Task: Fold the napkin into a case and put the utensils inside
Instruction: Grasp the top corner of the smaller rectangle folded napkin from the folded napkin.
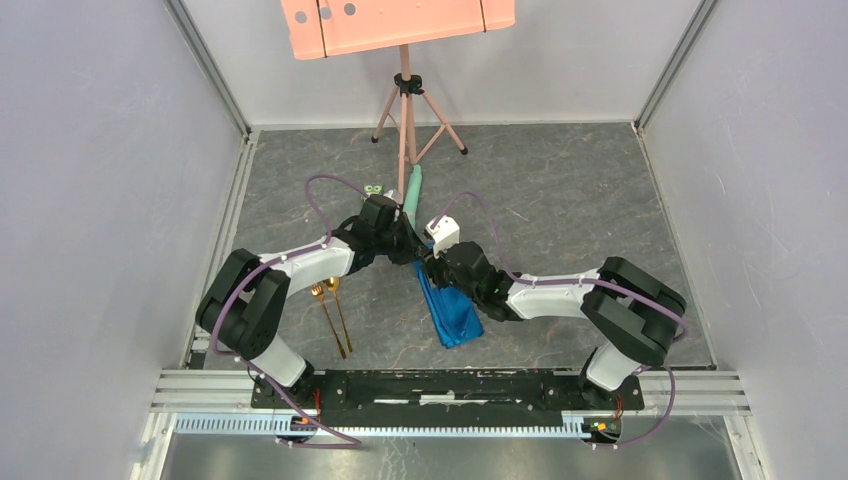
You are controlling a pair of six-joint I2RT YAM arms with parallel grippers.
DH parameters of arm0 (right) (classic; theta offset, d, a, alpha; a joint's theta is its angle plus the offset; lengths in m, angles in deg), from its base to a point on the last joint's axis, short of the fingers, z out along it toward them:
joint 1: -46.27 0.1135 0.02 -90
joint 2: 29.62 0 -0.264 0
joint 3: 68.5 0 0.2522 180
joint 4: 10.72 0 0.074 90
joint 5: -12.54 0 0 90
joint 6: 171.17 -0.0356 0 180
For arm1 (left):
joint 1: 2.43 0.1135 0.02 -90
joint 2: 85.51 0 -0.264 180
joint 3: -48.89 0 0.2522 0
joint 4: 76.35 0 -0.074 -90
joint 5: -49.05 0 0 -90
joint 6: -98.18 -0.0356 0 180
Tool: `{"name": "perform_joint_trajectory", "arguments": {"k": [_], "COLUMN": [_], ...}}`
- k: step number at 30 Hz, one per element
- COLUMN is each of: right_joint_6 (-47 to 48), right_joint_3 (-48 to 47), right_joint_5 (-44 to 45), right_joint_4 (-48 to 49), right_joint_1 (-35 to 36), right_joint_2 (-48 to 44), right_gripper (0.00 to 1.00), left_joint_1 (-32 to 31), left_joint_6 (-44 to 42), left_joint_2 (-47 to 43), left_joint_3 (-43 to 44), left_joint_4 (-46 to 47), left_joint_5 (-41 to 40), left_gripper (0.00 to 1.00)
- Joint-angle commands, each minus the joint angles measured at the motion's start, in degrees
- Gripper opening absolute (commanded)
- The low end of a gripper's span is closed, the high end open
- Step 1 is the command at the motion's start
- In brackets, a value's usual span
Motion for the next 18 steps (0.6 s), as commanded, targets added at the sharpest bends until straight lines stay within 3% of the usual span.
{"name": "perform_joint_trajectory", "arguments": {"k": [1,5,8,10,12,17,18], "right_joint_6": [0.74,0.36,-0.03,-0.18,-0.47,-2.42,-2.65], "right_joint_3": [-2.35,-2.64,-2.77,-2.77,-3.01,-2.38,-2.1], "right_joint_5": [2.48,3.23,3.48,3.74,3.79,4.05,3.75], "right_joint_4": [0.41,0.49,0.58,0.68,0.08,-2.38,-2.47], "right_joint_1": [-0.02,0.02,0.11,0.11,0.13,0.11,0.1], "right_joint_2": [1.51,1.69,1.52,1.44,1.4,-0.46,-1.02], "right_gripper": [0.46,0.43,0.36,0.25,0.02,0.0,0.0], "left_joint_1": [0.17,0.18,0.14,0.18,0.2,0.47,0.48], "left_joint_6": [1.08,1.45,1.54,1.54,1.25,-2.47,-3.54], "left_joint_2": [-1.92,-1.74,-1.77,-1.86,-1.89,-5.24,-6.51], "left_joint_3": [0.55,0.46,0.22,0.03,-0.15,-2.25,-2.72], "left_joint_4": [1.12,1.4,1.55,1.85,2.18,1.46,0.8], "left_joint_5": [2.38,2.57,2.61,2.89,3.17,-0.42,-1.69], "left_gripper": [0.02,0.02,0.02,0.02,0.05,0.5,0.55]}}
